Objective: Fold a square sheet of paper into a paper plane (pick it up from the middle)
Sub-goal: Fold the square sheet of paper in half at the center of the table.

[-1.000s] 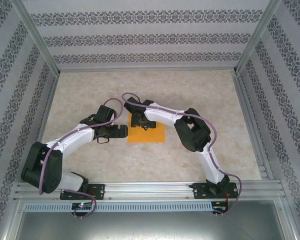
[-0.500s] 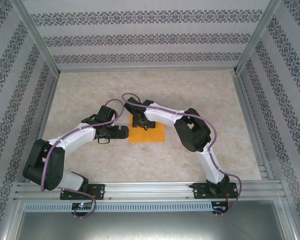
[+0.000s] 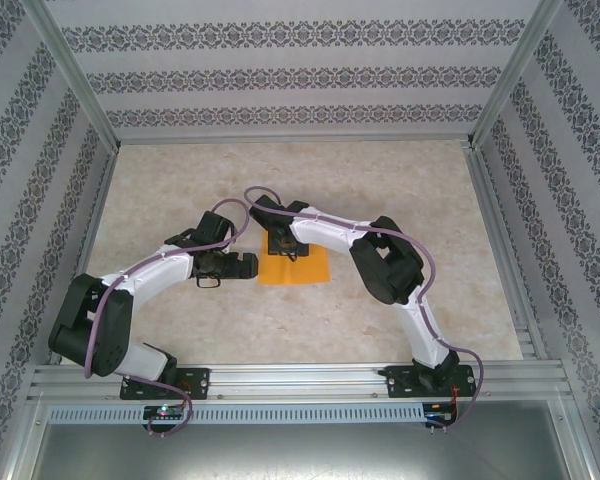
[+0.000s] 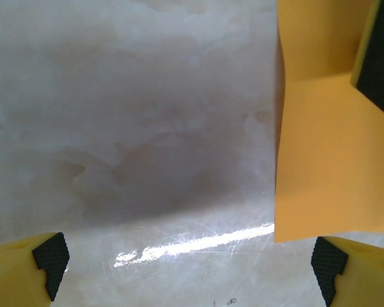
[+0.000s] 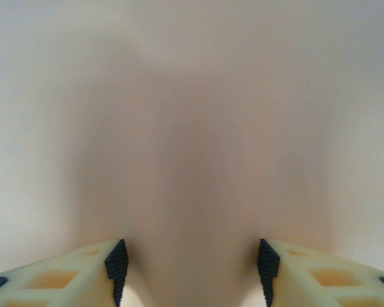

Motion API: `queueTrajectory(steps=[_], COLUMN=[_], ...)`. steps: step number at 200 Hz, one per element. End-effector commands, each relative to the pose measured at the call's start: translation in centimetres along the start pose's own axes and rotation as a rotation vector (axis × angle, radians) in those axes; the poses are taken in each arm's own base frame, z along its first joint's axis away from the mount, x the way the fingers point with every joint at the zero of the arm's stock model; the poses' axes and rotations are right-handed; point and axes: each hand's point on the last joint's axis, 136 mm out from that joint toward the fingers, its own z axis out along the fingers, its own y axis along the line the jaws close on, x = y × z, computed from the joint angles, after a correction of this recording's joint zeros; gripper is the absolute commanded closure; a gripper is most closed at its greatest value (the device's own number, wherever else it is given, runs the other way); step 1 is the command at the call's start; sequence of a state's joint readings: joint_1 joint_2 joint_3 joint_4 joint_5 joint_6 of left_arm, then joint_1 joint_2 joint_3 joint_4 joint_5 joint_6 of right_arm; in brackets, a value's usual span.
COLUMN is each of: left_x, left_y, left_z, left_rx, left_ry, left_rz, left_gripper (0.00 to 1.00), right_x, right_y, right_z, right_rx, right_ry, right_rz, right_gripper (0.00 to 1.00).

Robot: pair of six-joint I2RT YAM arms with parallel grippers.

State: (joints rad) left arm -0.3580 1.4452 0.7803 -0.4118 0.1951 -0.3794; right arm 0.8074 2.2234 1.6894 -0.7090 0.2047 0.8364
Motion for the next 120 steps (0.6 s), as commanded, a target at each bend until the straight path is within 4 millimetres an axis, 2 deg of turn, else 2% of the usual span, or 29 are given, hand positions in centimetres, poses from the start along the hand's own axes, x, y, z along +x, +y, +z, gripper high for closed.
queueTrajectory(steps=[1,14,52,71,94,120], left_x=[-0.5,-0.6,-0.9,-1.1,-1.9,-2.7], left_y=[-0.3,-0.4,-0.7,-0.7,-0.7,-0.6], left_z=[-0.2,-0.3,-0.8,-1.4,-3.3,-6.5], left_rx=[0.015,0.015,0.022,0.014,0.014,0.013], left_ry=[0.002,0.003,-0.004,-0.008,-0.049,-0.104], left_rz=[-0.023,-0.024,-0.032,-0.04,-0.056,-0.09], left_gripper=[0.0,0.0,0.0,0.0,0.0,0.0], right_x=[0.4,0.2,-0.6,-1.2,-1.9,-2.0], right_y=[-0.6,-0.6,-0.2,0.3,1.5,3.0], right_z=[-0.4,-0.8,-2.7,-4.1,-6.5,-8.7], right_rx=[-0.002,-0.008,-0.042,-0.076,-0.162,-0.284], right_ry=[0.008,-0.003,-0.043,-0.062,-0.084,-0.075], right_rz=[-0.004,0.0,0.003,0.006,0.016,0.036], right_gripper=[0.49,0.52,0.69,0.72,0.77,0.8])
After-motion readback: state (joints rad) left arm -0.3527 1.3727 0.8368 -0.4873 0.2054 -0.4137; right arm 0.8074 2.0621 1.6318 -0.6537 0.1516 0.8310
